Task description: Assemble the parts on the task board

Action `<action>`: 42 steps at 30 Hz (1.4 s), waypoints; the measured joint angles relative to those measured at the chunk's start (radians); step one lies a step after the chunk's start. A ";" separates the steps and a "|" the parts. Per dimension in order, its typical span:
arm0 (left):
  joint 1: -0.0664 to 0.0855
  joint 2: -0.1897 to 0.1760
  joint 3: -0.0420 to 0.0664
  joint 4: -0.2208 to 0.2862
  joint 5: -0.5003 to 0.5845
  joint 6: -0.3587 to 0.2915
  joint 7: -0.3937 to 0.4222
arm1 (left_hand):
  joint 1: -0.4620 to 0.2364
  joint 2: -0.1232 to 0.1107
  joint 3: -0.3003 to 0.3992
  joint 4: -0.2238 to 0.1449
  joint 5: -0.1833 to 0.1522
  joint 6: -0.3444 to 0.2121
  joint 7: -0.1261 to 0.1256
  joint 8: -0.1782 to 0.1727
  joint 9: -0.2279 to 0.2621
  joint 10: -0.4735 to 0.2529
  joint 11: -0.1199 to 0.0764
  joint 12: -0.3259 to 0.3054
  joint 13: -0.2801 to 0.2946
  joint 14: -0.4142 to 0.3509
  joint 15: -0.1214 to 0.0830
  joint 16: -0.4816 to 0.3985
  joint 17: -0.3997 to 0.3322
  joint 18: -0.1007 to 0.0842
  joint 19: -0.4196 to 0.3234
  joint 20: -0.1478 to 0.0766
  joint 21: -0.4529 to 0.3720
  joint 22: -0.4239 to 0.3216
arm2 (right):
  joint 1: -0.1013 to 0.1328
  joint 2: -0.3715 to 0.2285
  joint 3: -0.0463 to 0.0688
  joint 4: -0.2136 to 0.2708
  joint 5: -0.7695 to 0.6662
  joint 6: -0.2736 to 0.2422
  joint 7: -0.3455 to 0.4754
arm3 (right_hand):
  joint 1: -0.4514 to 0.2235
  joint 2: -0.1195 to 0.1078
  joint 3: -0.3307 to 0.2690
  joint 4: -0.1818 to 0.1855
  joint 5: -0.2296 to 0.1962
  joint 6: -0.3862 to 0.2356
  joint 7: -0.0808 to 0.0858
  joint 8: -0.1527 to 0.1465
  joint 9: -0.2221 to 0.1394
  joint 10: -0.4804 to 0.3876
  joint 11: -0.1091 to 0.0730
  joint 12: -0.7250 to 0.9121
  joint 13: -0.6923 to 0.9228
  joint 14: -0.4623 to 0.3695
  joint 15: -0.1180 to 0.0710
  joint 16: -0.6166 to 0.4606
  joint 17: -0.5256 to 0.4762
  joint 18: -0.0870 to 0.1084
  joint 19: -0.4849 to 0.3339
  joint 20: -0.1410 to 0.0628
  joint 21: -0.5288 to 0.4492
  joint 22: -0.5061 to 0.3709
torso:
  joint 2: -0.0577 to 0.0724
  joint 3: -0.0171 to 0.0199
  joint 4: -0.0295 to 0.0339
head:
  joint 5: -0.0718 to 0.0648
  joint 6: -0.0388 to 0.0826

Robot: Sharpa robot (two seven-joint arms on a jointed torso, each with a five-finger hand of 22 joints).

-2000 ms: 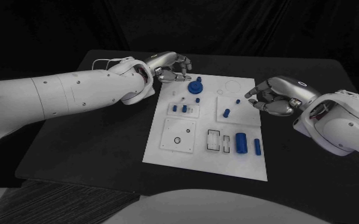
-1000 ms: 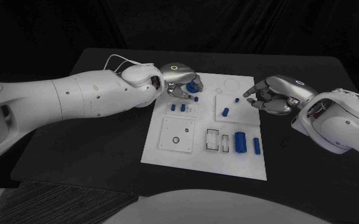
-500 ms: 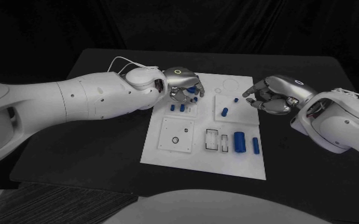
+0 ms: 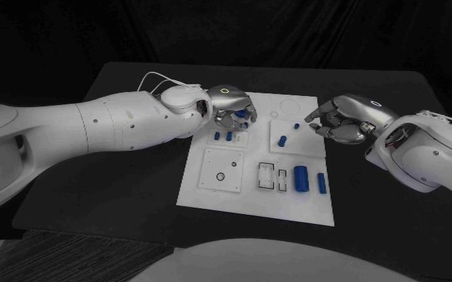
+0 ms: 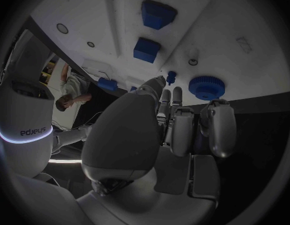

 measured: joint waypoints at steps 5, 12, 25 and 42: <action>-0.002 0.006 0.000 -0.008 -0.001 0.007 -0.008 | -0.002 -0.002 0.018 -0.005 0.004 0.000 0.000 -0.006 -0.007 -0.008 0.007 -0.017 -0.011 0.000 0.000 0.000 0.000 0.000 0.000 0.000 0.000 0.000 | 0.000 0.001 0.000 -0.001 0.000 0.001 0.000 | 0.000 0.000 0.000 0.000 0.000 0.000 0.000 0.000 0.000 0.000 0.000 0.000 0.000 0.000 0.000 0.000 0.000 0.000 0.000 0.000 0.000 0.000 | 0.000 -0.0001 0.0000 | -0.002 0.000; -0.005 0.017 0.000 -0.023 -0.001 0.020 -0.016 | -0.013 -0.013 0.036 -0.009 0.004 0.009 0.002 -0.006 -0.011 -0.009 0.009 -0.026 -0.027 0.000 0.000 0.000 0.000 0.000 0.000 0.000 0.000 0.000 | 0.000 0.001 0.000 -0.001 0.000 0.001 0.000 | 0.000 0.000 0.000 0.000 0.000 0.000 0.000 0.000 0.000 0.000 0.000 0.000 0.000 0.000 0.000 0.000 0.000 0.000 0.000 0.000 0.000 0.000 | 0.000 -0.0005 -0.0002 | -0.005 0.000; -0.012 0.030 0.000 -0.042 -0.002 0.038 -0.020 | -0.031 -0.017 0.077 -0.033 -0.024 0.079 0.011 0.011 -0.017 0.085 -0.016 -0.026 -0.049 0.000 -0.011 0.000 0.000 0.000 0.005 -0.006 0.000 0.000 | -0.001 0.003 0.000 -0.002 0.000 0.001 0.000 | 0.000 0.000 0.000 0.000 0.000 0.000 0.000 0.000 0.000 0.000 0.000 0.000 0.000 0.000 0.000 0.000 0.000 0.000 0.000 0.000 0.000 0.000 | 0.000 -0.0007 0.0002 | -0.007 0.000; -0.023 0.016 0.001 -0.038 -0.001 -0.022 -0.004 | -0.034 -0.002 0.141 -0.112 0.011 0.208 0.025 0.036 -0.020 0.275 -0.012 -0.122 -0.149 -0.004 -0.014 -0.024 0.000 0.000 0.018 -0.014 0.017 0.000 | -0.004 0.005 0.000 -0.004 0.000 0.001 0.001 | 0.000 0.000 0.000 0.000 0.000 0.000 0.000 0.000 0.001 0.004 0.003 -0.004 0.000 0.000 0.000 0.000 0.000 0.000 0.000 0.000 -0.006 0.000 | 0.000 -0.0006 0.0008 | -0.006 0.000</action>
